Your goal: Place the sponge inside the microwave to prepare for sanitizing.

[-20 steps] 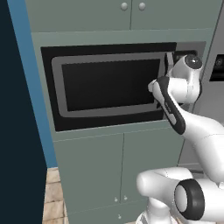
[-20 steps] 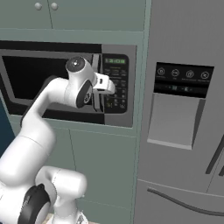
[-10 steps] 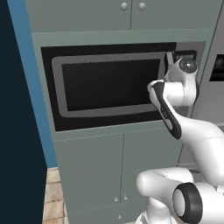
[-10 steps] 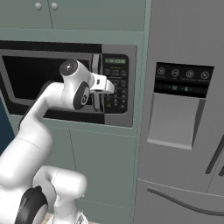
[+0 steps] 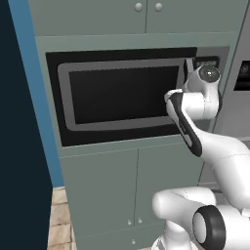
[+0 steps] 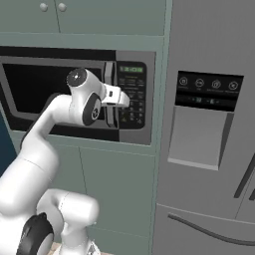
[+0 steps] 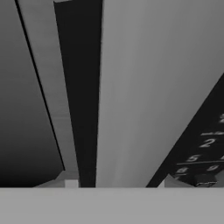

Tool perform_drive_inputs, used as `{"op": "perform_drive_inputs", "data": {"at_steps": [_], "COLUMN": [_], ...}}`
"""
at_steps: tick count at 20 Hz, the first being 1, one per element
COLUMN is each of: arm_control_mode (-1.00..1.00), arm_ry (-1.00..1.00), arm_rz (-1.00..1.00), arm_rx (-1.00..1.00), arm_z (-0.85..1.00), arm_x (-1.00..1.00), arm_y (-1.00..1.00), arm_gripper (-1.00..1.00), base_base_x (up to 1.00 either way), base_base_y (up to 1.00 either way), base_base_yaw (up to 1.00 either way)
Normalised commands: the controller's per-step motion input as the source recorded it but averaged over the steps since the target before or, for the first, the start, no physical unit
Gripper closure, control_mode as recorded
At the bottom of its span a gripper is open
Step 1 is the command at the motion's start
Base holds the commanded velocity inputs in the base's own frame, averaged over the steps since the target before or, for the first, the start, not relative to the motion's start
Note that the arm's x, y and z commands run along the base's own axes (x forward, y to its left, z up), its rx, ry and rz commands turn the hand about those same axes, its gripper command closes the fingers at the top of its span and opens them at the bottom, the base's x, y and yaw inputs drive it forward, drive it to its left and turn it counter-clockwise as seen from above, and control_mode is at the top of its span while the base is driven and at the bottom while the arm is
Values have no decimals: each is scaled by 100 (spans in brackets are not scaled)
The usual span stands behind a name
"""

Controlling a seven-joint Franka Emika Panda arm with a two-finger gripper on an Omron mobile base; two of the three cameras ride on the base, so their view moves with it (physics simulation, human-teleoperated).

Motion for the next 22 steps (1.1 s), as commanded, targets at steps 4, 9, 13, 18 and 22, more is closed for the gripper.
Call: {"op": "perform_drive_inputs", "data": {"at_steps": [4, 9, 13, 18, 22], "arm_control_mode": [-100, -100, -100, -100, -100], "arm_ry": [0, -4, -1, 0, 4], "arm_rz": [0, 0, 0, 0, 0], "arm_rx": [8, 7, 4, 1, 0], "arm_z": [-1, 0, -1, 0, 0], "arm_x": [-31, -61, -67, -65, -54], "arm_y": [16, 14, 19, 20, 24], "arm_gripper": [100, 100, 100, 100, 100], "base_base_x": [0, 0, 0, 0, 0], "base_base_y": [0, 0, 0, 0, 0], "base_base_yaw": [0, 0, 0, 0, 0]}}
